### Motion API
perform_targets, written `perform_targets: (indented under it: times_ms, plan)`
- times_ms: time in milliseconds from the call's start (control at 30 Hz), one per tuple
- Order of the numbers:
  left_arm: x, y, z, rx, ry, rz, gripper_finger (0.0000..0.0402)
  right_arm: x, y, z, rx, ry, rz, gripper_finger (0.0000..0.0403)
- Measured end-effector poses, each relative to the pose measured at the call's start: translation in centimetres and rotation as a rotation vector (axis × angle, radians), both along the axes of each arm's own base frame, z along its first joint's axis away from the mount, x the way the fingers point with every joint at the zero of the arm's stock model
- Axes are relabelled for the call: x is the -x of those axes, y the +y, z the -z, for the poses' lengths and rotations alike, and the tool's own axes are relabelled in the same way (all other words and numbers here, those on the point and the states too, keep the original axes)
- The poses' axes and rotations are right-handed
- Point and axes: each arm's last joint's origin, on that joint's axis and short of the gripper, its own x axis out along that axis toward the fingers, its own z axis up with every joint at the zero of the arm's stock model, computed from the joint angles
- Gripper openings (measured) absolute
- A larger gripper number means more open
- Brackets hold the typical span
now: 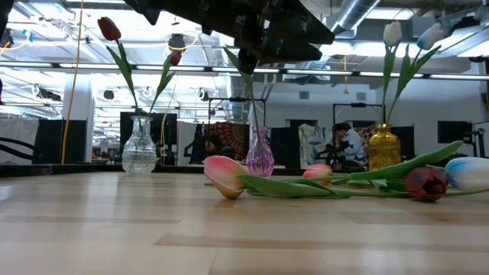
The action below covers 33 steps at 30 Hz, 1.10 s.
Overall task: Sort flowers into vase by color
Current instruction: Put the white flower into the yellow vase
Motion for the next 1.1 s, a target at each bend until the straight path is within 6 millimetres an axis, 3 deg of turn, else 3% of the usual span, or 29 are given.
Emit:
perform_targets:
  times_ms: [400,700,1100]
  plan:
    - [0.1,-0.9,0.2,-0.051,0.005,0.049,0.0167,-2.8,3.4,0.9,0.021,0.028,-0.154,0.024]
    - [0.2,-1.0,0.4,-0.072,0.023,0.053,0.0167,-5.6,6.8,2.7,0.097,0.09,-0.224,0.024]
    - [-1.5,-1.2,5.6,-0.112,0.132,0.065,0.0167,-9.4,11.1,7.0,0.244,0.23,-0.221,0.024]
